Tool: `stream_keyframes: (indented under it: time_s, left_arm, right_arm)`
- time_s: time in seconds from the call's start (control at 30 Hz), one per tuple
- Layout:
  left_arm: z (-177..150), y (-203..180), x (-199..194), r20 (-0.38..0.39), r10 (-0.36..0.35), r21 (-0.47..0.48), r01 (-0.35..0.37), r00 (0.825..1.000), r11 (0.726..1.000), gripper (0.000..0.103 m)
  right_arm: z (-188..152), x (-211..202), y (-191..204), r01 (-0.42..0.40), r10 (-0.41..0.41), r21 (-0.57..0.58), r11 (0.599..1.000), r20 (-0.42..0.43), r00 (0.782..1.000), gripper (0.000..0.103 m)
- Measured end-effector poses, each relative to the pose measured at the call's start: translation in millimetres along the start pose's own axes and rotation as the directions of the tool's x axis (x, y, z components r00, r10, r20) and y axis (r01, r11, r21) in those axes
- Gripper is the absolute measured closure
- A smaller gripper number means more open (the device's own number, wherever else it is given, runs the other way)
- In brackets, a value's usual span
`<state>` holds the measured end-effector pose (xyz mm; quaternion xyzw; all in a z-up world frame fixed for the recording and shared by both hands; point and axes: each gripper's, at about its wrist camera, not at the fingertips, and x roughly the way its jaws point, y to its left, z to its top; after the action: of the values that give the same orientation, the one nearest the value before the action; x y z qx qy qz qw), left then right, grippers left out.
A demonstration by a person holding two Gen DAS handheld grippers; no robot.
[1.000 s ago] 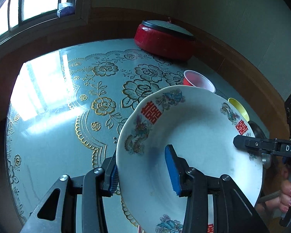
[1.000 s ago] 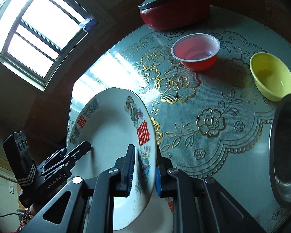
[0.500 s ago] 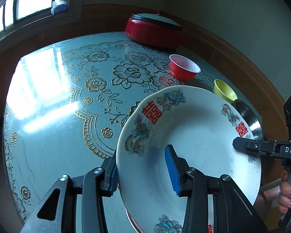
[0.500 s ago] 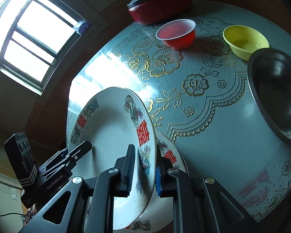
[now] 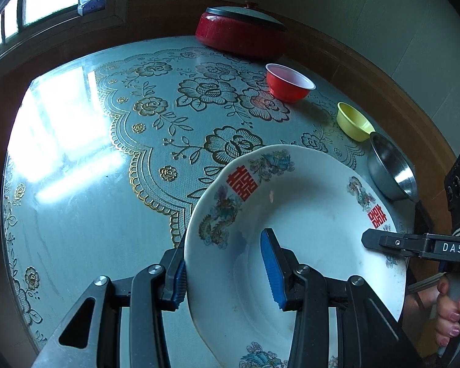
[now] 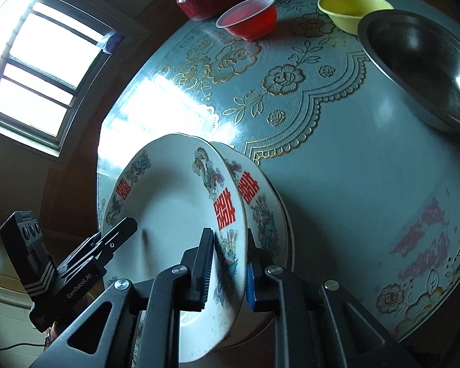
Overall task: Organize plates and bowls
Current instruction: 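Lower the shallow white plate onto the deep white plate with both grippers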
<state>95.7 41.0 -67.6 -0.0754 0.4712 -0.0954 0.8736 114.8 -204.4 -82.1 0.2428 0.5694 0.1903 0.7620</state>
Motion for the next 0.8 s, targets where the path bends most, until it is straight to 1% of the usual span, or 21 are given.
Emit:
stream_keyframes:
  time_s: [0.3,0.53,0.7,0.8]
  left_arm:
    - [-2,0,8,-0.02,0.021,0.029,-0.021,1.0,0.999,0.06]
    - [-7,3,14,-0.04,0.024,0.026,-0.022,0.999,0.999,0.06]
    - [-7,-1,14,-0.026,0.044,0.051,-0.042,0.999,0.998,0.06]
    - [-7,0,14,-0.024,0.042,0.05,-0.04,0.999,0.998,0.06]
  right_arm:
    - [-2,6,-2,0.025,-0.024,0.009,1.0,-0.005,1.0,0.085]
    - [0,5,4,0.05,-0.05,0.012,0.999,-0.004,0.999,0.083]
    - [1,3,4,0.052,-0.052,0.032,0.998,-0.005,0.999,0.083]
    - [1,2,5,0.059,-0.059,0.027,0.998,-0.012,0.998,0.083]
